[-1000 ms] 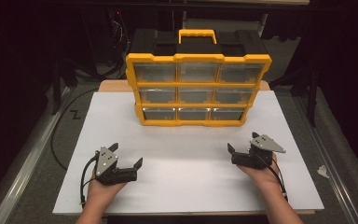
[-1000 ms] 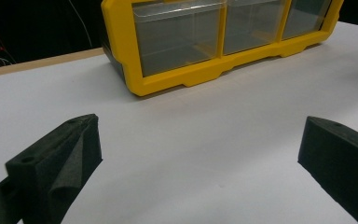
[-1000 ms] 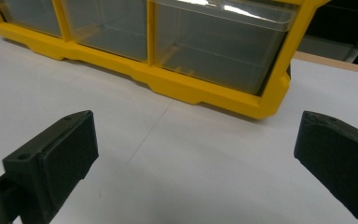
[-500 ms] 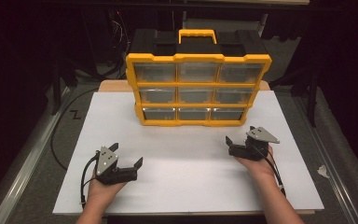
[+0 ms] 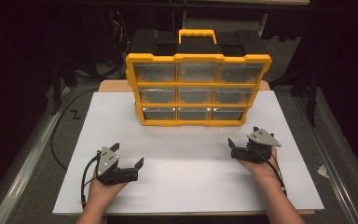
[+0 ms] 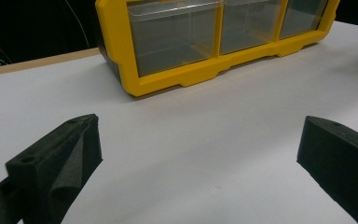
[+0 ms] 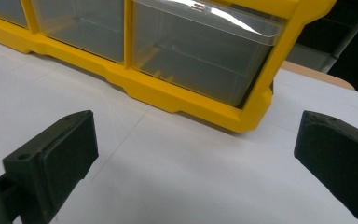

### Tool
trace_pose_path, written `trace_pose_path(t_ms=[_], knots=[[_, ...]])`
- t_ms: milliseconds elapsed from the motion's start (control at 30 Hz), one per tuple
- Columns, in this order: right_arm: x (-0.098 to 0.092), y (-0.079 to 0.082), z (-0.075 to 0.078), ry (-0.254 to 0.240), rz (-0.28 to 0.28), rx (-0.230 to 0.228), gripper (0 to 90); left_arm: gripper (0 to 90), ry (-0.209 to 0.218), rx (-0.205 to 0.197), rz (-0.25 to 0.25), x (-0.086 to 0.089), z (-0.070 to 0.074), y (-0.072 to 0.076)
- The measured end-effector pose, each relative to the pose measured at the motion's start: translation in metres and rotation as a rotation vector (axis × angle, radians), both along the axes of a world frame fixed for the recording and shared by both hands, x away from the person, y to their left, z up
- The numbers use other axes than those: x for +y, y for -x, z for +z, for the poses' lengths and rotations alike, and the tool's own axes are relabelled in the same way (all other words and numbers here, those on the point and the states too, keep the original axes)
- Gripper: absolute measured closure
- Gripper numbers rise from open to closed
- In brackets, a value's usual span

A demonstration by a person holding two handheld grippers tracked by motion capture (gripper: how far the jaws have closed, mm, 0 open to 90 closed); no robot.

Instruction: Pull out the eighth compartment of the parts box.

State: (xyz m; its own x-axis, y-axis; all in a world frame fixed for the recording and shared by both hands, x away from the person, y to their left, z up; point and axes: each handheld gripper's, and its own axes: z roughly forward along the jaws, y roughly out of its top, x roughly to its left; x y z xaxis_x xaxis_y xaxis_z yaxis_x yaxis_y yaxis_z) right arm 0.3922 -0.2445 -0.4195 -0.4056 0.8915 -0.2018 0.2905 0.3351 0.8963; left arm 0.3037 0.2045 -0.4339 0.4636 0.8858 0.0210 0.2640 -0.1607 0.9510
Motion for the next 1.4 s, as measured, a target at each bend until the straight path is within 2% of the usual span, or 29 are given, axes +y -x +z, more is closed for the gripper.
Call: trace_pose_path(t_ms=[233, 433, 667, 733, 967, 1100, 1267, 1400], knots=[[-0.007, 0.008, -0.005, 0.034, -0.011, 0.026, 0.8, 0.7, 0.010, -0.005, 0.001, 0.001, 0.001, 0.001], [-0.007, 0.008, -0.005, 0.056, -0.012, 0.011, 0.9, 0.9, 0.005, -0.003, -0.003, 0.000, 0.000, 0.001], [-0.004, 0.009, -0.006, 0.118, -0.001, -0.003, 0.9, 1.0, 0.008, -0.004, -0.001, 0.000, 0.000, 0.001], [-0.002, 0.010, -0.007, 0.150, 0.006, -0.009, 0.8, 0.9, 0.008, -0.004, -0.002, 0.000, 0.001, 0.001], [0.003, 0.012, -0.008, 0.201, 0.016, -0.017, 0.9, 1.0, 0.012, -0.004, 0.003, 0.001, 0.001, 0.001], [0.007, 0.013, -0.010, 0.259, 0.030, -0.030, 0.9, 0.9, 0.016, -0.007, 0.005, 0.002, 0.001, 0.000], [0.010, 0.014, -0.010, 0.296, 0.037, -0.038, 0.9, 0.9, 0.017, -0.008, 0.006, 0.002, 0.001, 0.001], [0.014, 0.015, -0.012, 0.351, 0.044, -0.051, 0.9, 1.0, 0.022, -0.014, 0.008, 0.003, 0.001, 0.001]])
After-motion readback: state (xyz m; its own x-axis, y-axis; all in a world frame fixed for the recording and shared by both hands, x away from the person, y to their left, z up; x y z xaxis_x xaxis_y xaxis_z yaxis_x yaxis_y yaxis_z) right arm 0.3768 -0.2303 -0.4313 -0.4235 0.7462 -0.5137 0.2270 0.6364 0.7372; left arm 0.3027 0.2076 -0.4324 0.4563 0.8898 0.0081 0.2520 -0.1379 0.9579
